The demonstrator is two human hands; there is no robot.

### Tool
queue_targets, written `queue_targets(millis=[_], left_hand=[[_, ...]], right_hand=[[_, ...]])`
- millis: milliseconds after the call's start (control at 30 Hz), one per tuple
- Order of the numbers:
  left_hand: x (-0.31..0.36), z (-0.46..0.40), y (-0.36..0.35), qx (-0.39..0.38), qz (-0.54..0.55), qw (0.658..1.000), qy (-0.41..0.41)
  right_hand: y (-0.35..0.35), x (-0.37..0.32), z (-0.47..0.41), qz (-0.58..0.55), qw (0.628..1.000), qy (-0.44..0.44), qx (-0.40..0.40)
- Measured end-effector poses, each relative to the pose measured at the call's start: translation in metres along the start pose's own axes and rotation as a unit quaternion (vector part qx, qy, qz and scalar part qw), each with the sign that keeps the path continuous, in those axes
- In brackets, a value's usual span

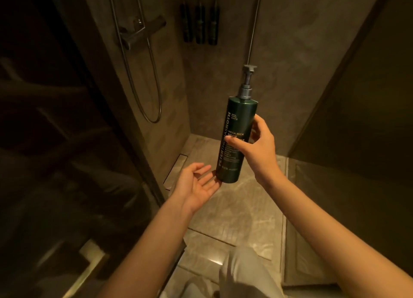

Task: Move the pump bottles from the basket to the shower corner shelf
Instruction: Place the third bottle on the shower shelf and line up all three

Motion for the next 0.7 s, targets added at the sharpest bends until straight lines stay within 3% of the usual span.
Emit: queue_targets(millis=[133, 367, 700], left_hand=[[0.023, -0.047, -0.01, 0.021, -0.005, 1.0, 0.013], [0.098, -0.135, -0.069, 0.066, 0.002, 0.997, -0.046], [0.238, -0.19, -0.175, 0.069, 0.123, 0.971, -0.192]], right_hand=[[-0.008, 0.033, -0.051, -0.005, 1.0, -0.023, 0.002], [-0.037, 0.055, -0.195, -0.002, 0.999, -0.002, -0.047], [-0.102, -0.015, -0.396, -0.048, 0.973, 0.092, -0.207]])
Point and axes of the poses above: each hand's wrist, its own z-axis away from the middle knuckle, its own y-axis out of the back of the hand, x = y × z, the point moved 7 cm from there along -z, towards the middle knuckle, and after that the axes turned 2 degrees about z, right-handed, at the moved point
